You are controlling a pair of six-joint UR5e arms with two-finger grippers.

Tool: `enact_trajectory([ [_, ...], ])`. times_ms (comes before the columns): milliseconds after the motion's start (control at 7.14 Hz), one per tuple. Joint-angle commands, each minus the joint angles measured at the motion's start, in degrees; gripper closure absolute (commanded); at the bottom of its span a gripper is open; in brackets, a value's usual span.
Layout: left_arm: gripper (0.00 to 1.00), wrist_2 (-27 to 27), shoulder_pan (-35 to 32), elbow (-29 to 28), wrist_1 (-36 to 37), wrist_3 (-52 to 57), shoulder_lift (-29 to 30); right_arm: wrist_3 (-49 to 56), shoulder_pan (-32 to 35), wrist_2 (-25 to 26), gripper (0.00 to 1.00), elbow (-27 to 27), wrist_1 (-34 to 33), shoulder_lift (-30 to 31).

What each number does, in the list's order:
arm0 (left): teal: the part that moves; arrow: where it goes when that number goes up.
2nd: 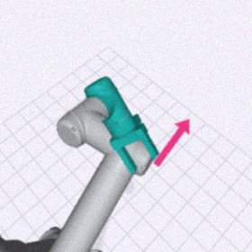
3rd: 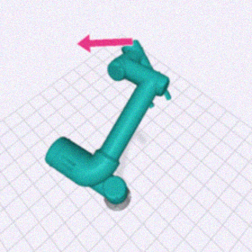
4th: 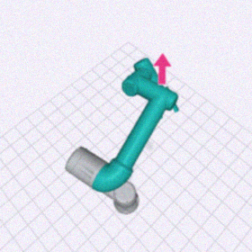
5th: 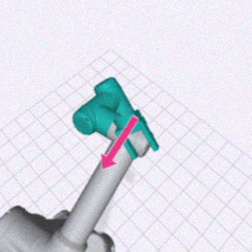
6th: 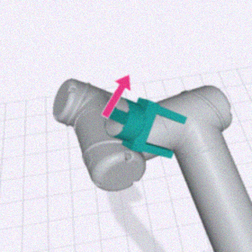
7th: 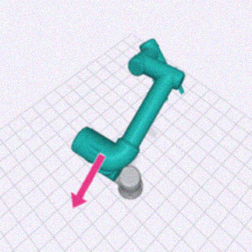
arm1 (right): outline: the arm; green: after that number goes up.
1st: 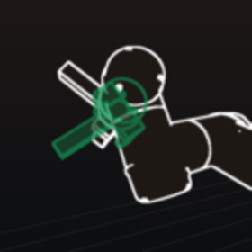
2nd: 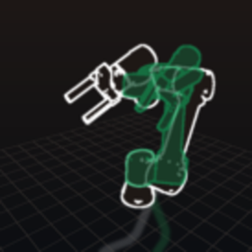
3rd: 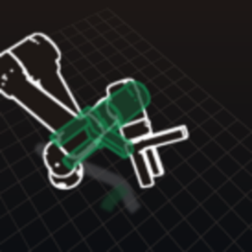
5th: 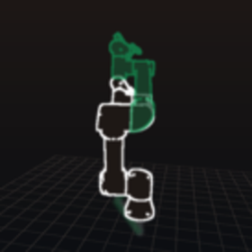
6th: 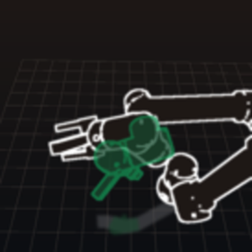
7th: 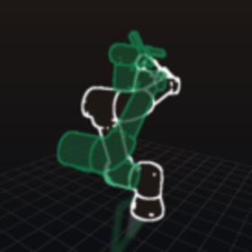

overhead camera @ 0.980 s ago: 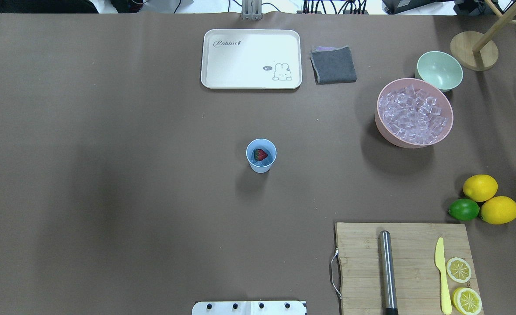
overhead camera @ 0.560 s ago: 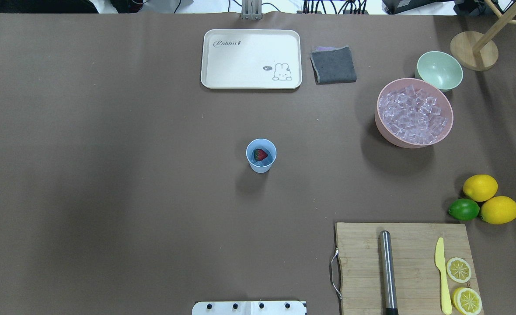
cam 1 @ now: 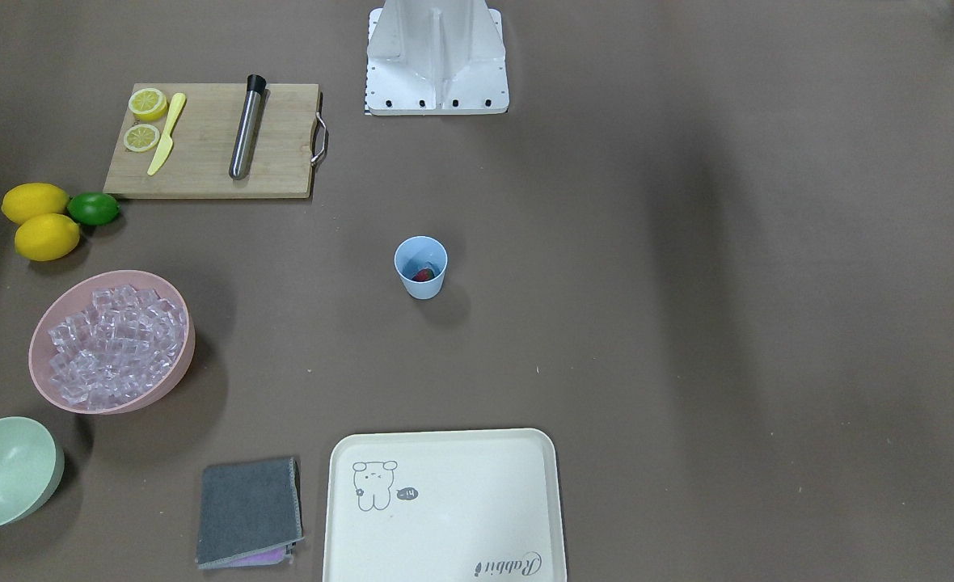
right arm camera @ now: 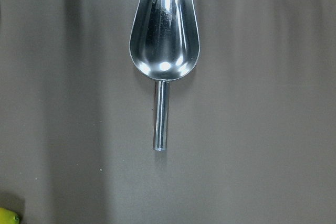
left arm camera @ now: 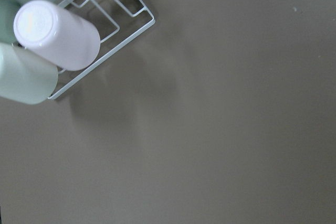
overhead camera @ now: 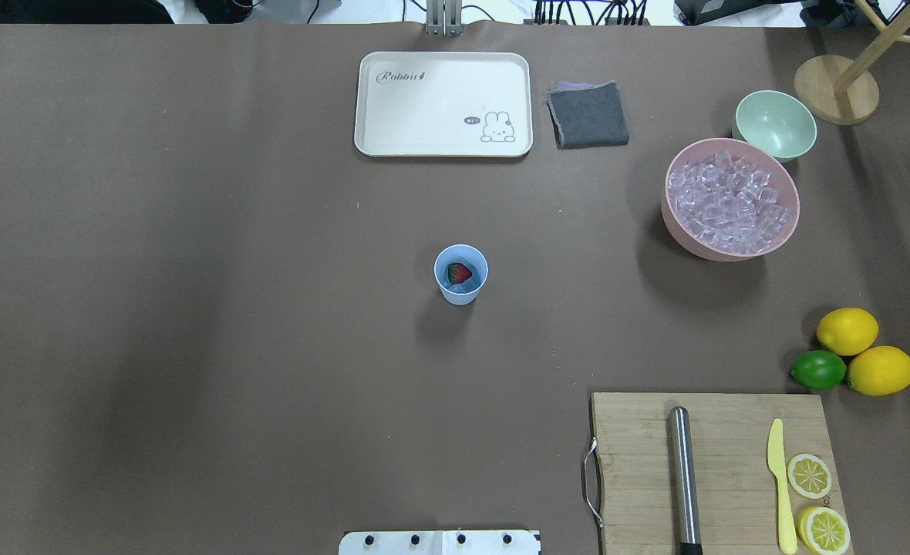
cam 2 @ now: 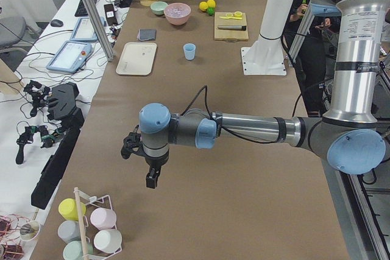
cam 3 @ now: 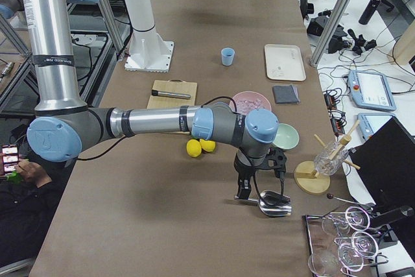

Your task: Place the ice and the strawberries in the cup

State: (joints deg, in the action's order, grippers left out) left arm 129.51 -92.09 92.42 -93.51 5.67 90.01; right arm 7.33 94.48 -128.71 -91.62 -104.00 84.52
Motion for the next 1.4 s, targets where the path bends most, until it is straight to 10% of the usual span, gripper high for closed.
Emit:
enact_trajectory([
  [0,0.02,0.0,-0.1,-0.9,-1.9,0.0,-1.2,-0.2,0.0,0.0,0.01,-0.1,0.0,-0.1],
  [1260,0.02,0.0,-0.1,-1.3,-2.0,0.0,-0.4,-1.2,0.0,0.1,0.01,-0.4,0.6,0.0],
])
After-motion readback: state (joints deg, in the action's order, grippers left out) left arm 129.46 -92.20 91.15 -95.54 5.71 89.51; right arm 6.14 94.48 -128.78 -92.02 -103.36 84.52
